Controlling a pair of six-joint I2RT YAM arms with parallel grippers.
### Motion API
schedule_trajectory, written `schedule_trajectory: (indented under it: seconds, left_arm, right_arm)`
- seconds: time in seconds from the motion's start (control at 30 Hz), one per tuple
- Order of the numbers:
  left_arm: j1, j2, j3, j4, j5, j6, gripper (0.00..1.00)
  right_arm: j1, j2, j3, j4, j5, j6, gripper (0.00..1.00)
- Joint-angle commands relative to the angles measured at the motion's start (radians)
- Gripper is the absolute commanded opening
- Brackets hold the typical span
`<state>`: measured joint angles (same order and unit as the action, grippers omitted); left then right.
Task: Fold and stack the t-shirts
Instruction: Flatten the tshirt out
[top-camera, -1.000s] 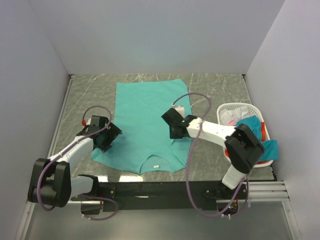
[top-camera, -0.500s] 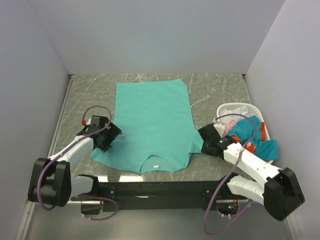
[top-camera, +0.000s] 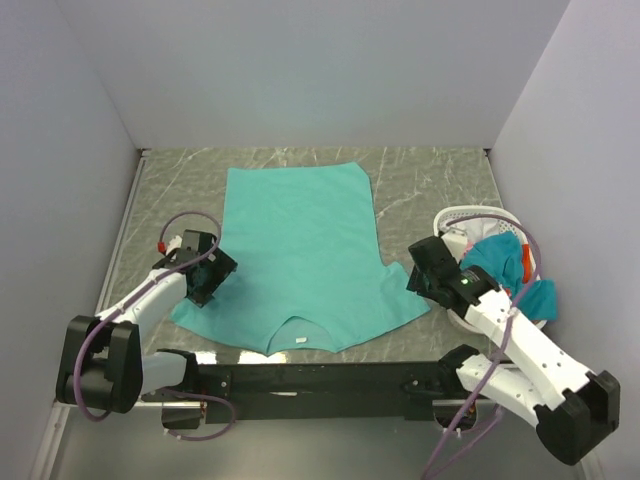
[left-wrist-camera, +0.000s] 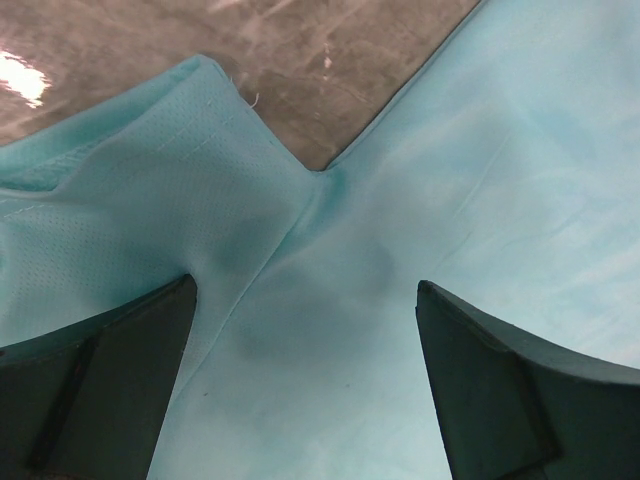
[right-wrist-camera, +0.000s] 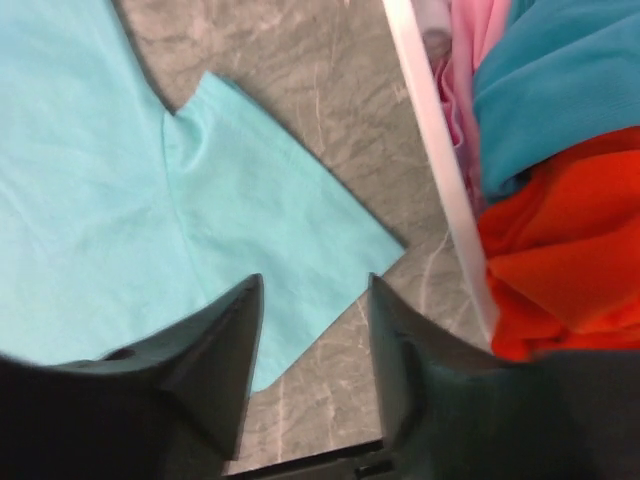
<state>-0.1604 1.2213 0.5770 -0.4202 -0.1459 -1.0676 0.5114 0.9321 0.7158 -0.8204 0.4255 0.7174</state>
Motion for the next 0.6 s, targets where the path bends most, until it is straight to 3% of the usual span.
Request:
schedule_trajectory:
  seconds: [0.0, 0.03, 0.1, 0.13, 0.27, 0.3, 0.37, 0.4, 0.57]
  left_arm:
    - [0.007, 0.007, 0.012, -0.075, -0.066, 0.008, 0.99]
    - [0.009, 0.009, 0.012, -0.074, -0.066, 0.008, 0.99]
    - [0.01, 0.014, 0.006, -0.066, -0.063, 0.008, 0.99]
    - [0.01, 0.014, -0.005, -0.062, -0.057, 0.005, 0.99]
    - [0.018, 0.032, -0.016, -0.035, -0.049, 0.003, 0.99]
    - [0.021, 0.041, -0.013, -0.032, -0.046, 0.003, 0.99]
    - [0.024, 0.075, -0.005, -0.012, -0.031, 0.009, 0.99]
    - [0.025, 0.087, 0.0, -0.003, -0.024, 0.012, 0.99]
    - [0.05, 0.22, 0.053, 0.031, 0.003, 0.023, 0.99]
  right_arm:
    - [-0.004, -0.079, 0.056, -0.056, 0.033, -0.032, 0.55]
    - [-0.004, -0.087, 0.056, -0.033, 0.018, -0.053, 0.65]
    - [-0.004, -0.09, 0.071, 0.044, -0.08, -0.114, 0.74]
    - [-0.004, -0.082, 0.076, 0.123, -0.126, -0.134, 0.86]
    - [-0.004, 0.045, 0.118, 0.362, -0.422, -0.271, 0.88]
    - [-0.005, 0.141, 0.167, 0.404, -0.511, -0.289, 0.89]
    - [-0.004, 0.261, 0.238, 0.478, -0.554, -0.318, 0.89]
    - [-0.007, 0.393, 0.329, 0.49, -0.577, -0.332, 0.89]
    - [-0.019, 0.795, 0.652, 0.448, -0.588, -0.306, 0.89]
